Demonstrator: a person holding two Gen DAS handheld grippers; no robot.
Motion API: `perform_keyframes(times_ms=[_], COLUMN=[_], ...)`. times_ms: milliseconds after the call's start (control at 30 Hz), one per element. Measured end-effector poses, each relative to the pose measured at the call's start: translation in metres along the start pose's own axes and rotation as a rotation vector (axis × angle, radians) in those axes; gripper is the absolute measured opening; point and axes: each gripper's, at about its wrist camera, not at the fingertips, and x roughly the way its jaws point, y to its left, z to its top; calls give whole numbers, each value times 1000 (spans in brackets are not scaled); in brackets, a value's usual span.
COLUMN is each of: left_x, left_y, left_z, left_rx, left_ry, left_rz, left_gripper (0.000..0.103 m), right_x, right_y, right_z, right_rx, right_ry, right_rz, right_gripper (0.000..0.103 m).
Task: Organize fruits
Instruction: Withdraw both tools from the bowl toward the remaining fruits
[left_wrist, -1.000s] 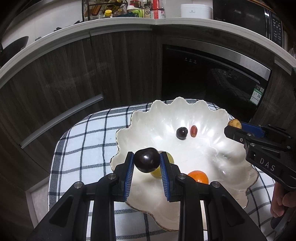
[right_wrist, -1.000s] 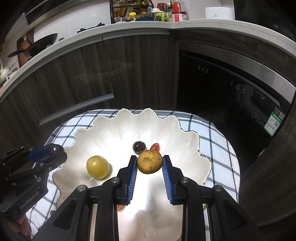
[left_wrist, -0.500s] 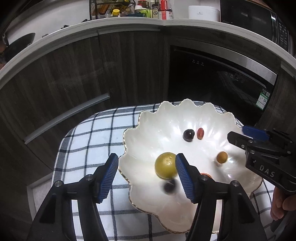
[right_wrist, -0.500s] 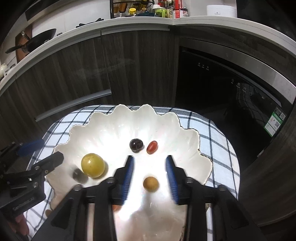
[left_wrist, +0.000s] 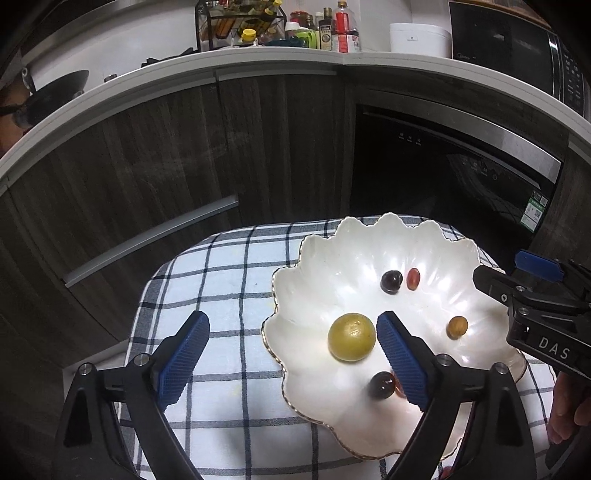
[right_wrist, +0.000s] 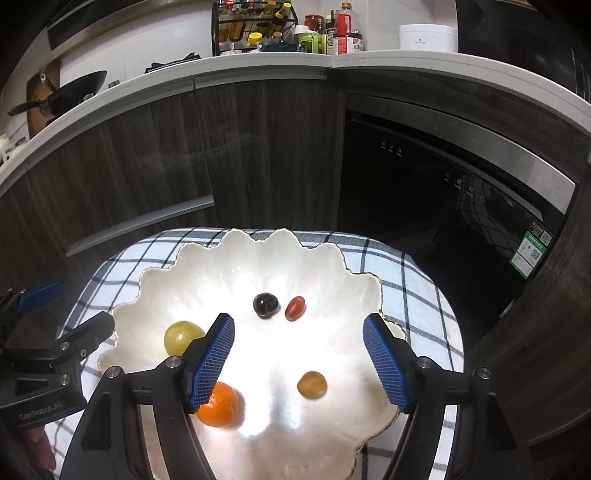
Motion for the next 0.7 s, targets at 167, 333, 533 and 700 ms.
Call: perform_keyframes(times_ms=[167,333,533,700], left_x=[-11,-26,-41,-51], left_y=[3,4,6,6], left_z=[2,4,5,1], left_rx=[5,12,14,21], left_ry=[-12,-32,-52,-60], left_rz=[5,12,20,24], left_gripper=[93,93,93,93], right_x=[-14,-29,-46,-57], right_y=[2,4,6,8], right_z=[3,5,2,-1], right_rx=[1,11,14,18], right_ry=[-21,-40,-57,-65], right_rz=[-6,-9,-14,-16], right_gripper=[73,73,73,73])
